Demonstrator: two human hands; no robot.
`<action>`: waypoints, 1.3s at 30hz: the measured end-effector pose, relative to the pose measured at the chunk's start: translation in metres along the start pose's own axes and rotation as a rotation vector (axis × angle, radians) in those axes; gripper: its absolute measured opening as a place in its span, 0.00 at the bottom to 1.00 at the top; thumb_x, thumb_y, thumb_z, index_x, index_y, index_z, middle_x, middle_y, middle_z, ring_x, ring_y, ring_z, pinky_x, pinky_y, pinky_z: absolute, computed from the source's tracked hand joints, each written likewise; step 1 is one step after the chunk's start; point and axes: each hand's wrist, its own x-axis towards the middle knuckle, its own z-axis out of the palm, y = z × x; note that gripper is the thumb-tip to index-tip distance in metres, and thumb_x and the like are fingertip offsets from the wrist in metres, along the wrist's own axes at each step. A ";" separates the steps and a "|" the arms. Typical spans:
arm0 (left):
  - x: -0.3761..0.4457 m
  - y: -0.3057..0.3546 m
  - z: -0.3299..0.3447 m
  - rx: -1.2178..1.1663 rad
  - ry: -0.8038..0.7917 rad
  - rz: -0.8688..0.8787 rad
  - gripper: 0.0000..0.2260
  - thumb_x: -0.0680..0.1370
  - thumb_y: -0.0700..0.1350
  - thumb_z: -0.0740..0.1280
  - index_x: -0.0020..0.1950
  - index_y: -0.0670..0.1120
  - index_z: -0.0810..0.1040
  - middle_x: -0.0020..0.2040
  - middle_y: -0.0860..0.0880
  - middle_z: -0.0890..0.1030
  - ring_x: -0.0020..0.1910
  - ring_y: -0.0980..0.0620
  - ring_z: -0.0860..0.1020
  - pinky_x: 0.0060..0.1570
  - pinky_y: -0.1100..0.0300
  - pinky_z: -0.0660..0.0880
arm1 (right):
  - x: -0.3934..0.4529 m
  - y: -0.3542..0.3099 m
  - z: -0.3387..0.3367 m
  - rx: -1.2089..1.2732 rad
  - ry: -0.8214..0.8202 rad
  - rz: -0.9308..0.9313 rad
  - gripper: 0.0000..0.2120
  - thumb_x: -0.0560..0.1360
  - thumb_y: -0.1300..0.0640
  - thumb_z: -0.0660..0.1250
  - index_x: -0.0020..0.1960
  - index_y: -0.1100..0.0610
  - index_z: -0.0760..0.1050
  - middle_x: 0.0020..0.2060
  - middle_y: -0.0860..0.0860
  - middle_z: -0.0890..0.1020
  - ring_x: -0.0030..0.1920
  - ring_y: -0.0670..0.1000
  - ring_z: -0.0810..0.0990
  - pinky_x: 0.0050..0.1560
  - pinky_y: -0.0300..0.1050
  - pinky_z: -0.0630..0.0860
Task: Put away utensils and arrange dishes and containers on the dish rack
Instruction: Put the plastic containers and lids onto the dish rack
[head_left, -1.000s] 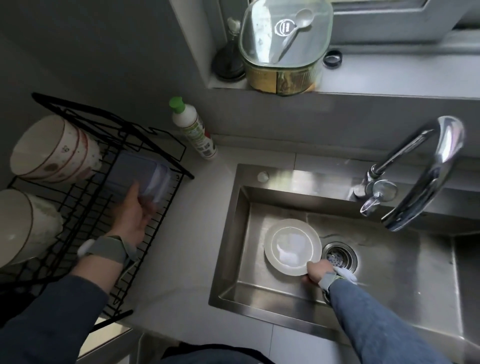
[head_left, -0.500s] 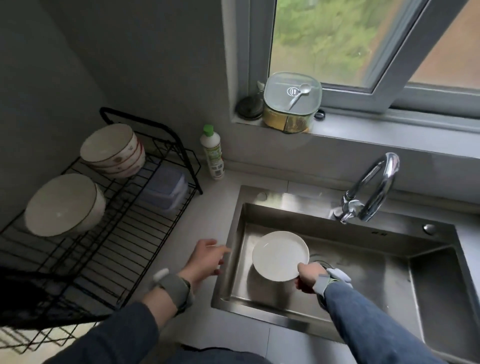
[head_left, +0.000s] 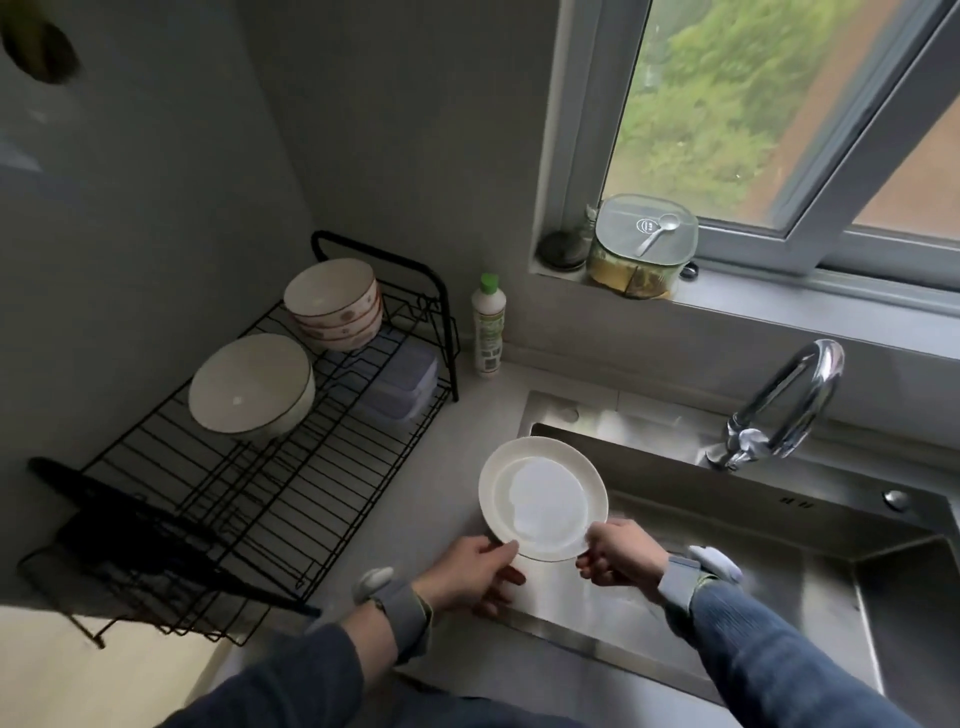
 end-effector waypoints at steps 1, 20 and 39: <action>-0.002 -0.004 -0.002 -0.020 0.012 -0.004 0.20 0.84 0.53 0.62 0.61 0.36 0.75 0.44 0.48 0.84 0.34 0.52 0.81 0.27 0.62 0.76 | -0.003 -0.001 0.007 -0.013 -0.022 -0.009 0.09 0.76 0.68 0.55 0.46 0.67 0.74 0.30 0.62 0.79 0.24 0.53 0.74 0.22 0.37 0.68; -0.016 -0.039 -0.064 -0.438 0.580 0.020 0.07 0.82 0.41 0.60 0.56 0.45 0.76 0.40 0.48 0.88 0.31 0.52 0.74 0.29 0.62 0.66 | -0.025 -0.050 0.108 -0.288 -0.260 -0.310 0.11 0.81 0.52 0.65 0.59 0.57 0.74 0.45 0.53 0.88 0.38 0.51 0.84 0.39 0.45 0.80; 0.032 -0.035 -0.131 -0.818 0.815 -0.144 0.13 0.80 0.37 0.52 0.47 0.39 0.76 0.43 0.44 0.84 0.26 0.53 0.66 0.18 0.71 0.56 | -0.028 -0.046 0.098 -0.371 -0.266 -0.277 0.12 0.80 0.56 0.64 0.63 0.58 0.75 0.47 0.53 0.87 0.35 0.49 0.84 0.36 0.43 0.80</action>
